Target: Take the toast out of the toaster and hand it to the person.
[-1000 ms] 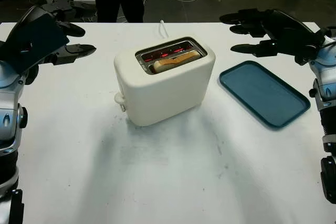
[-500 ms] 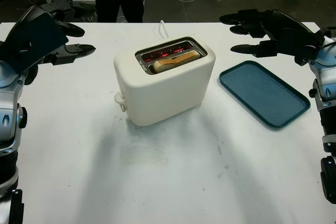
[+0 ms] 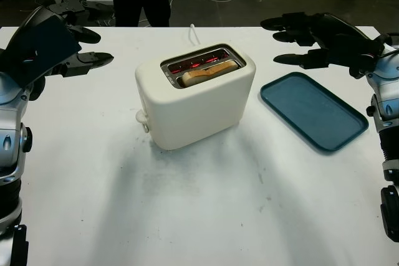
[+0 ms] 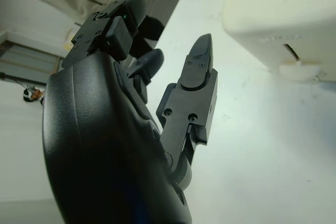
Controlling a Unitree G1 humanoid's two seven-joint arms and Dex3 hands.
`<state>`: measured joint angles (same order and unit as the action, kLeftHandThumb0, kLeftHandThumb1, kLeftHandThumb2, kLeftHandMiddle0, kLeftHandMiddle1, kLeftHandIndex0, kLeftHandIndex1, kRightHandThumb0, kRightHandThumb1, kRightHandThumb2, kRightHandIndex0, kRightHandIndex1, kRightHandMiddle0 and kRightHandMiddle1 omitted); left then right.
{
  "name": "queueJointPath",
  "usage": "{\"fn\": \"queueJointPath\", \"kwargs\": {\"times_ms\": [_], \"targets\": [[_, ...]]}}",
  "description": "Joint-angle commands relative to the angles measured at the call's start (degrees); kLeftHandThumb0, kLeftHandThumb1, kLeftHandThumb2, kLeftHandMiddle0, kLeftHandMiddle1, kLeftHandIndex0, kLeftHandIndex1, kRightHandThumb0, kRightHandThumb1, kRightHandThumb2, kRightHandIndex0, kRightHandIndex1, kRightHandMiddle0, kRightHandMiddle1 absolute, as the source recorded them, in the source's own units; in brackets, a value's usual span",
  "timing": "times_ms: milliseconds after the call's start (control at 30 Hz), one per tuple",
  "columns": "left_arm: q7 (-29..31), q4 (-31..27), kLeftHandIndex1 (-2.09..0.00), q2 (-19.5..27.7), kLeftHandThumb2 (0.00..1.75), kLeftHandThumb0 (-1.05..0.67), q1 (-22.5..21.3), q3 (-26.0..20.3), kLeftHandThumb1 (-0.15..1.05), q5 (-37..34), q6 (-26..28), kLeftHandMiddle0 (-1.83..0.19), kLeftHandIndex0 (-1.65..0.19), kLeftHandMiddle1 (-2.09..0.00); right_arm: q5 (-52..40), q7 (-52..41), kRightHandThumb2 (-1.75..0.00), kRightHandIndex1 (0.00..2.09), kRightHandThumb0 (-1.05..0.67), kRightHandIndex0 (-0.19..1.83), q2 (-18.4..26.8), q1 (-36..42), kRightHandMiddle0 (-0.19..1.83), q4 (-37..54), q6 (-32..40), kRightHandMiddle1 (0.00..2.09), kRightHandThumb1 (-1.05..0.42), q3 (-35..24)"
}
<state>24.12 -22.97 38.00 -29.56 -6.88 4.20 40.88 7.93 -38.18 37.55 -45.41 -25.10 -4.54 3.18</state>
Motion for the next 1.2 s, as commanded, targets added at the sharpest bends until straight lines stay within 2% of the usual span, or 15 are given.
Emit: {"fn": "queueJointPath", "kwargs": {"times_ms": [0,133,433,767,933,1167], "targets": [[-0.10,0.41,-0.48,0.46,0.09,-0.03,0.25,0.12,0.91,-0.03,-1.15,-0.11,-0.29,-1.01,-0.14,-0.08,-0.22,0.01,-0.79,0.37,0.08,-0.62,0.36,-0.12,0.04,0.01,-0.92,0.08],[-0.27,-0.34,-0.48,0.09,0.10,-0.01,0.05,-0.10,0.92,-0.31,0.47,-0.09,-0.28,-1.00,-0.13,-0.14,-0.22,0.01,-0.79,0.36,0.10,-0.55,0.36,0.09,0.22,0.00,-0.92,0.17],[-0.38,-0.29,-0.49,-0.07,0.10,0.01,0.33,-0.16,0.92,-0.28,-0.09,-0.10,-0.29,-1.01,0.10,0.35,-0.23,0.01,-0.82,0.37,0.06,-0.45,0.37,-0.25,-0.28,0.01,-0.92,0.28],[-0.20,0.29,-0.49,0.05,0.10,-0.03,0.80,-0.50,0.91,-0.41,-1.33,-0.11,-0.29,-1.01,-0.34,0.14,-0.21,0.01,-0.75,0.37,-0.12,-0.13,0.36,0.50,0.09,0.00,-0.92,0.31],[-0.21,-0.44,-0.49,-0.07,0.11,-0.01,0.27,-0.25,0.92,-0.46,0.67,-0.09,-0.27,-1.00,-0.75,-0.17,-0.20,0.00,-0.74,0.36,-0.20,-0.19,0.36,0.42,0.62,0.00,-0.92,0.14],[-0.27,-0.37,-0.49,-0.07,0.11,-0.01,0.38,-0.25,0.92,-0.40,0.61,-0.10,-0.27,-1.00,-0.44,0.02,-0.19,0.00,-0.74,0.36,-0.13,-0.11,0.36,0.46,0.70,0.00,-0.92,0.29]]}}
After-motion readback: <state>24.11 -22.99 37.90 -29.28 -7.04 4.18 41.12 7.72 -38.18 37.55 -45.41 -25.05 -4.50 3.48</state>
